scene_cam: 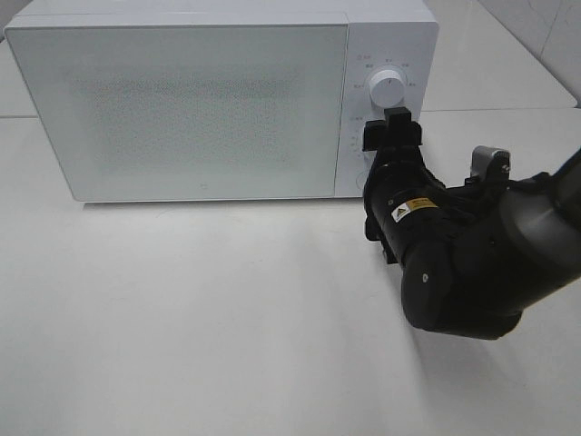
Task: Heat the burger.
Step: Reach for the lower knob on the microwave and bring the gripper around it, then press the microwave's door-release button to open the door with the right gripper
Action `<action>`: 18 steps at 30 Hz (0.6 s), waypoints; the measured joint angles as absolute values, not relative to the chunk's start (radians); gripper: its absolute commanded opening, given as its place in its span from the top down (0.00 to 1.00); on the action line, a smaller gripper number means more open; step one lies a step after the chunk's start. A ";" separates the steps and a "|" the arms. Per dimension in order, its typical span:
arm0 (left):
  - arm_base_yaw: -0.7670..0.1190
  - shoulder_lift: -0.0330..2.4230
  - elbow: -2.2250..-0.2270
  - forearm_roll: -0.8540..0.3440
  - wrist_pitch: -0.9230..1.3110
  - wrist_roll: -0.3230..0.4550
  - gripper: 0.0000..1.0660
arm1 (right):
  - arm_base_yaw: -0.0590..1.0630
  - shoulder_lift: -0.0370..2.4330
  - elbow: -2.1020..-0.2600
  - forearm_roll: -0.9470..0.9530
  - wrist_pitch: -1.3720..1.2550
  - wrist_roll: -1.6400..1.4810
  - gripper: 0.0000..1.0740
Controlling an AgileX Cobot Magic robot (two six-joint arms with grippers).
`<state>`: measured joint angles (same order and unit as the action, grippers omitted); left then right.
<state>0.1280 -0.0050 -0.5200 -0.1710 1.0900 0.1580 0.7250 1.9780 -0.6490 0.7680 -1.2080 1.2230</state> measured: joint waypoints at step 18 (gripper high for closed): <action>0.128 -0.005 -0.520 -0.171 1.090 0.158 0.08 | 0.725 1.648 -0.536 0.631 -0.681 0.683 0.29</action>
<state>0.1280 -0.0050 -0.5200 -0.1710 1.0900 0.1580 0.7250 1.6480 -0.5360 0.6310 -0.6810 0.6830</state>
